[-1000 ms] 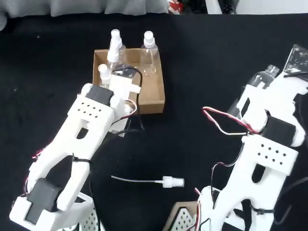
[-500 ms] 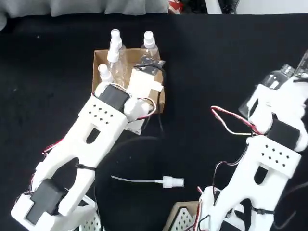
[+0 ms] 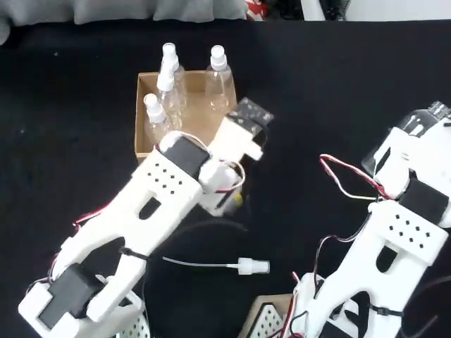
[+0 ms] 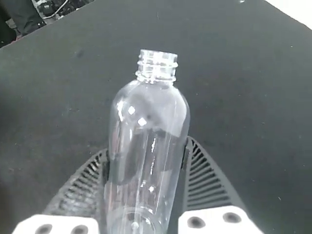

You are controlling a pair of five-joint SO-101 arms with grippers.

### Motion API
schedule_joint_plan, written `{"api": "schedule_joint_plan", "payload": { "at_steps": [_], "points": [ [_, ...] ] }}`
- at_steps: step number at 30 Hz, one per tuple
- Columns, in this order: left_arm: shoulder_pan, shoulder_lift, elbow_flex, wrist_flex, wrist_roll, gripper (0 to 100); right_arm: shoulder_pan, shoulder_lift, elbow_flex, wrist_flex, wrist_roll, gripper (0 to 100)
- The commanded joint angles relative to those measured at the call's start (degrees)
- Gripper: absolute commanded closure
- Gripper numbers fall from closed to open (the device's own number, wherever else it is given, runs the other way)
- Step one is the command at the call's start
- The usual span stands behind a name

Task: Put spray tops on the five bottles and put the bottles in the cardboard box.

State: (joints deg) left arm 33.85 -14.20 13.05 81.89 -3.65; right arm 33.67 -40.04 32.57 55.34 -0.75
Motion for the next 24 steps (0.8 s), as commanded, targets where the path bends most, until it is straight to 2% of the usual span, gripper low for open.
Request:
{"api": "schedule_joint_plan", "payload": {
  "at_steps": [1, 6, 13, 24],
  "points": [
    [0.6, -2.0, 0.9, -0.8, -0.9, 75, 1.8, -2.1, -0.7, -1.8, 0.1, 97.5],
    [0.6, -2.0, 3.4, -1.8, -1.8, 75, 1.8, -2.2, -0.7, -1.8, 0.1, 97.5],
    [0.7, -2.0, 11.3, -11.4, -4.1, 75, 1.8, -2.4, -0.6, -1.5, 0.2, 97.5],
    [9.4, -1.7, 14.0, -13.8, -4.1, 75, 1.8, -2.4, -0.6, -1.6, 0.5, 97.5]
  ]
}}
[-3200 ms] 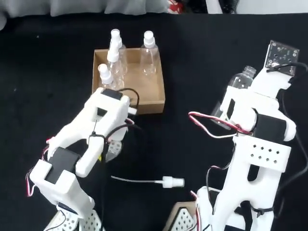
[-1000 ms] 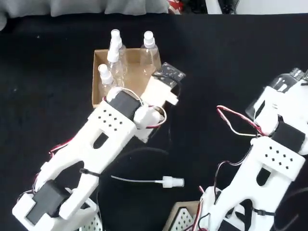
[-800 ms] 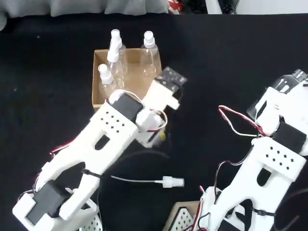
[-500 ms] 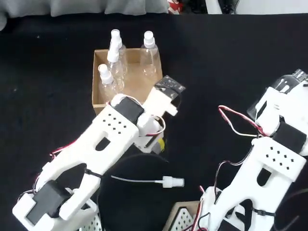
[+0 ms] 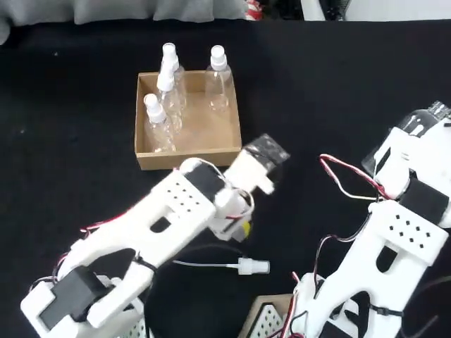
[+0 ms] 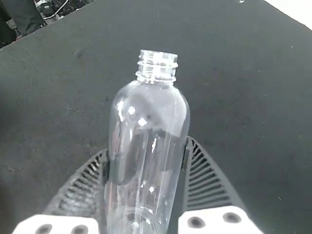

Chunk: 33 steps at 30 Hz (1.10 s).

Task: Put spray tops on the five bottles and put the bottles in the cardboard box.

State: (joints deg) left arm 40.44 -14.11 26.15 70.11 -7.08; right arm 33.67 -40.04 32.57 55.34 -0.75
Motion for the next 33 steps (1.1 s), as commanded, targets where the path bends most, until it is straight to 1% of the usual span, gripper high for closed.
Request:
{"api": "schedule_joint_plan", "payload": {
  "at_steps": [1, 4, 10, 18, 24, 28, 33],
  "points": [
    [3.5, -1.1, 1.6, -3.1, -0.7, 75, 1.8, -2.4, -0.6, -1.6, 0.5, 97.5],
    [5.8, 2.1, 2.0, -4.3, -0.7, 75, 1.8, -2.4, -0.6, -1.6, 0.5, 97.5],
    [8.8, 9.2, -2.2, -3.3, -0.7, 75, 1.8, -2.4, -0.6, -1.5, 0.5, 97.5],
    [9.1, 10.5, -3.9, -3.1, -0.7, 75, 1.7, -2.4, -0.5, -1.7, 0.6, 97.5],
    [13.4, 11.2, -3.5, -3.6, -0.7, 75, 1.6, -2.4, -0.5, -1.8, 0.6, 97.5],
    [13.8, 11.6, -3.5, -3.7, -0.7, 75, 1.6, -2.4, -0.5, -1.8, 0.6, 97.5],
    [14.1, 17.2, -5.1, -4.8, -0.7, 75, 1.4, -2.4, -0.4, -1.8, 0.6, 97.5]
  ]
}}
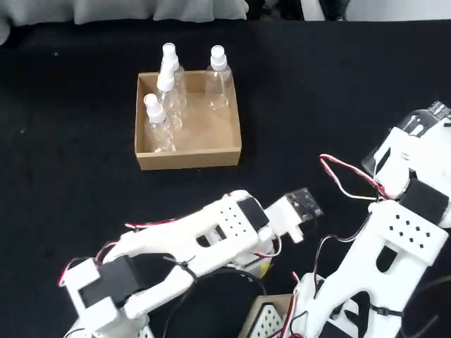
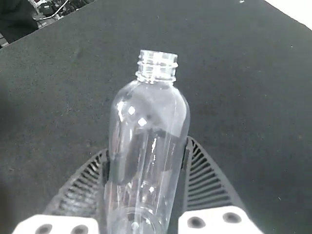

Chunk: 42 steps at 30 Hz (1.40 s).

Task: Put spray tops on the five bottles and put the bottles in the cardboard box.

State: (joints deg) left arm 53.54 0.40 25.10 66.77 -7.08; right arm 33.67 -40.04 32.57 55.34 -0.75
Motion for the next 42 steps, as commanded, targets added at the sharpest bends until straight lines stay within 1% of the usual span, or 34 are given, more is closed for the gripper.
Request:
{"api": "schedule_joint_plan", "payload": {
  "at_steps": [1, 6, 12, 18, 25, 32, 38, 42],
  "points": [
    [0.8, 3.7, -4.7, -1.4, -0.7, 76, 1.4, -2.4, -0.4, -1.8, 0.6, 97.5],
    [1.2, 7.9, -8.2, -1.1, -0.7, 83, 1.5, -2.4, -0.3, -1.7, 0.6, 97.5],
    [1.4, 8.6, -8.5, -1.4, -0.7, 86, 1.3, -2.4, -0.3, -1.7, 0.6, 97.5],
    [1.5, 8.6, -9.9, -0.5, -0.7, 97, 1.3, -2.2, -0.3, -1.8, 0.6, 97.5],
    [0.7, 8.5, -13.5, 6.6, -0.3, 97, 1.4, -2.2, -0.6, -1.8, 0.7, 97.5],
    [0.2, 2.6, -10.2, 6.7, -0.2, 97, 1.3, -2.2, -0.3, -1.8, 0.7, 97.5],
    [-4.8, -4.5, -6.9, 6.6, -0.2, 97, 1.3, -2.1, -0.2, -1.8, 0.7, 97.6],
    [-6.0, -7.6, -4.5, 4.7, -0.2, 97, 1.3, -2.1, -0.2, -1.8, 0.7, 97.6]
  ]
}}
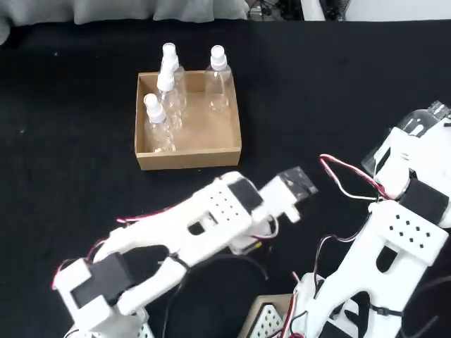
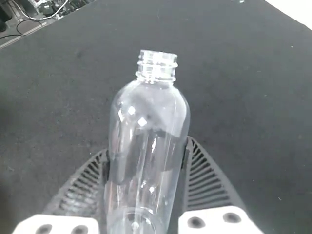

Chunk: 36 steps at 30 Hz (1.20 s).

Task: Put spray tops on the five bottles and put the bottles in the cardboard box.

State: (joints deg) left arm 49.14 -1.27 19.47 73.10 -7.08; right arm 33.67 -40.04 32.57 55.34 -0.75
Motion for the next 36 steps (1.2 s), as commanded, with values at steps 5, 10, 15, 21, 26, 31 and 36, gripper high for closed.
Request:
{"api": "schedule_joint_plan", "payload": {
  "at_steps": [5, 10, 15, 21, 26, 31, 36],
  "points": [
    [-1.8, -10.9, 5.1, -4.6, 2.1, 97, 1.3, -2.1, -0.1, -1.8, 0.7, 97.7],
    [-1.8, -15.1, 7.3, -4.6, 2.5, 97, 1.3, -2.1, -0.1, -1.8, 0.7, 97.7],
    [-1.8, -17.7, 7.7, -4.1, 2.6, 97, 1.3, -2.1, -0.1, -1.7, 0.7, 97.7],
    [-3.6, -21.7, 8.1, -3.9, 3.8, 97, 0.4, -2.2, 0.7, -1.8, 0.7, 97.7],
    [-7.3, -26.7, 8.0, -1.5, 11.3, 97, -1.1, -2.3, 0.7, -1.6, 0.7, 97.7],
    [-10.9, -33.7, 9.5, -1.8, 15.6, 97, -2.5, -2.5, 0.7, -1.3, 0.7, 97.7],
    [-14.7, -40.4, 13.8, -6.0, 18.1, 97, -3.8, -2.5, 0.7, -1.3, 0.7, 97.7]
  ]
}}
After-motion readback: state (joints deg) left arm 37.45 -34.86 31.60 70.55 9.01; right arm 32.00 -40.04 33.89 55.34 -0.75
